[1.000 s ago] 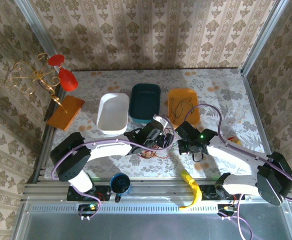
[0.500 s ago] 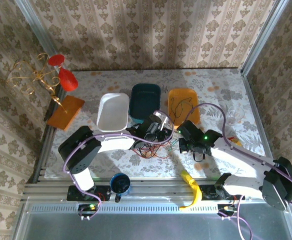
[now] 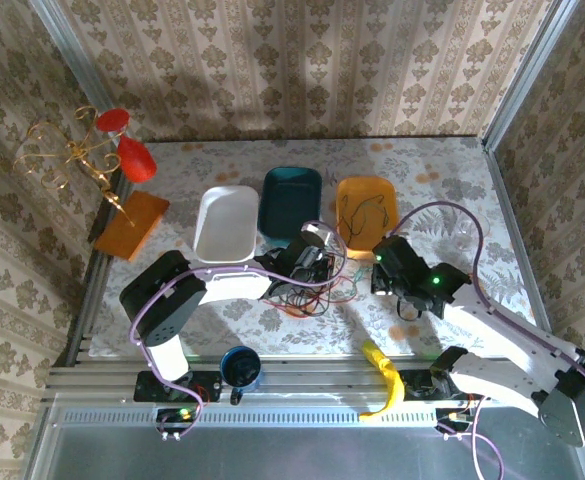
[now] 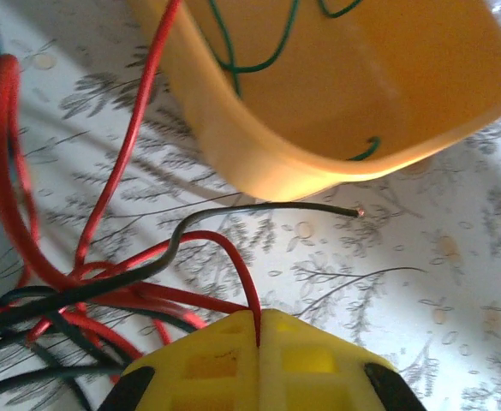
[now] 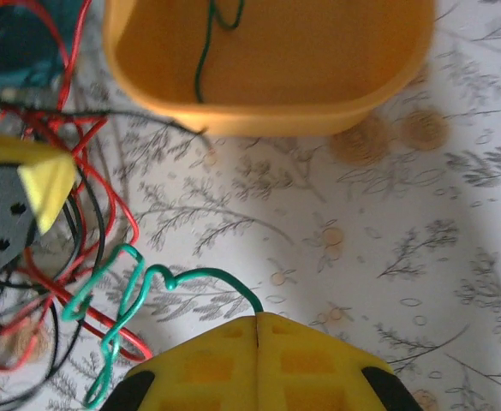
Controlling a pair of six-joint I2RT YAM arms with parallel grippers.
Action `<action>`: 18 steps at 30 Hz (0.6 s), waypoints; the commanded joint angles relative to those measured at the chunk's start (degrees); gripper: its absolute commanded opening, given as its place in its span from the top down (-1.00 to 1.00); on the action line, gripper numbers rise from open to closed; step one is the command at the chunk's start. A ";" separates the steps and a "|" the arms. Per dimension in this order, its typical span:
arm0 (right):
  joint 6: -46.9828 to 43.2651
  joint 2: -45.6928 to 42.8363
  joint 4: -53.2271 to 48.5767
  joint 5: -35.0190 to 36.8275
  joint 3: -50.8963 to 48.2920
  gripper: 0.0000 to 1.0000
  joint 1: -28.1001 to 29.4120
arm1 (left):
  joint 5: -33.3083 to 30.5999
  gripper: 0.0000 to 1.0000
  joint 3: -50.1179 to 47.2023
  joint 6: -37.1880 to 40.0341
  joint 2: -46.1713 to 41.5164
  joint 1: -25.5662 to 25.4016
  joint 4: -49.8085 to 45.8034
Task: Untangle the cables
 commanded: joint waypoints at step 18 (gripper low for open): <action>-4.84 12.27 1.44 -20.16 -1.24 0.35 -6.47 | -4.88 1.00 -4.36 -1.44 -5.13 0.87 -3.51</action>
